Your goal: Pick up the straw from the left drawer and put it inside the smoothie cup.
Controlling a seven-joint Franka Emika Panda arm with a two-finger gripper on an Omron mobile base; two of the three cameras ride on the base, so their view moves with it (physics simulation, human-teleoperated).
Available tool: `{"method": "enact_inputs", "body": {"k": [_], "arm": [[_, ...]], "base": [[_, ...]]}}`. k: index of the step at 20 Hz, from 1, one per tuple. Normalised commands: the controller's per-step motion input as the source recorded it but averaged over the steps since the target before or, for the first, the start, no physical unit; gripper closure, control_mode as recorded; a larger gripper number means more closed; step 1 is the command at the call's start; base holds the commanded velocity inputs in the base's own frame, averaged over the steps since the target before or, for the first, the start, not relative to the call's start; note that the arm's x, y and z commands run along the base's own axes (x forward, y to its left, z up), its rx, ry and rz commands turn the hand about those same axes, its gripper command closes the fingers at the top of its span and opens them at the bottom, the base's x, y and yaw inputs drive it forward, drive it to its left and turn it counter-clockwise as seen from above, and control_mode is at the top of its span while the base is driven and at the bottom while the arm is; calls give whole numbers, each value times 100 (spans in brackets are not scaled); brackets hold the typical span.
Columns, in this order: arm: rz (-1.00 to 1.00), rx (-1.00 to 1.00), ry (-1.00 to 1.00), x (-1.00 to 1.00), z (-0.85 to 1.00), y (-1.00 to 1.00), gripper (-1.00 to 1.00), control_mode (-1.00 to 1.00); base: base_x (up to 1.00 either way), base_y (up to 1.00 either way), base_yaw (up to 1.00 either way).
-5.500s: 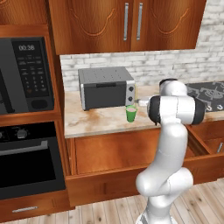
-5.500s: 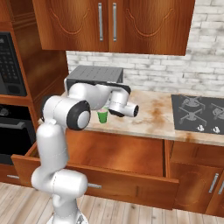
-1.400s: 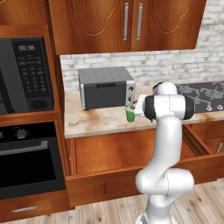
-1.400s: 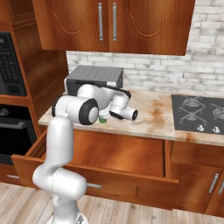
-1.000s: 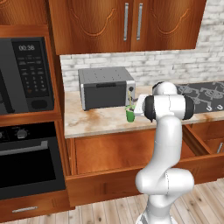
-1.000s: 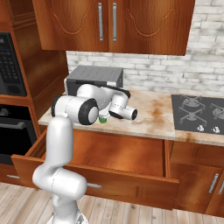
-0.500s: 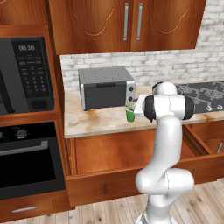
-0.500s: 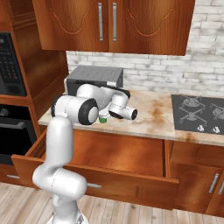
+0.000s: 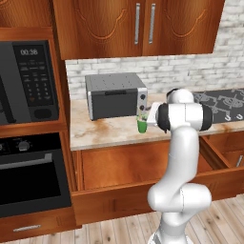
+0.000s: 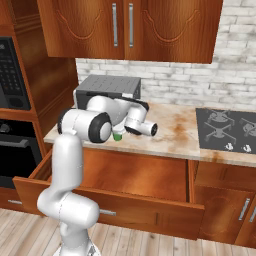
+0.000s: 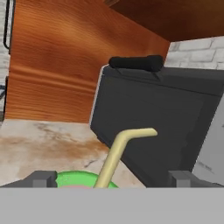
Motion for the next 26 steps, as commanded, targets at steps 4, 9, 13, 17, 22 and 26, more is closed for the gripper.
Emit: {"method": "enact_inputs", "body": {"k": [4, 9, 13, 17, 22, 26], "arm": [[0, 0, 0, -41, 68, -3, -100, -100], [0, -3, 0, -88, 53, 0, -100, -100], [0, -5, 0, -100, 52, 0, -100, -100], [0, -10, 0, -100, 63, 0, -100, -100], [0, -14, -1, -100, 64, 1, -100, -100], [0, -16, -6, -100, 50, 7, -100, -100]], "base": [[0, 0, 0], [0, 0, 0], [0, 0, 0], [0, 0, 0], [0, 0, 0], [0, 0, 0]]}}
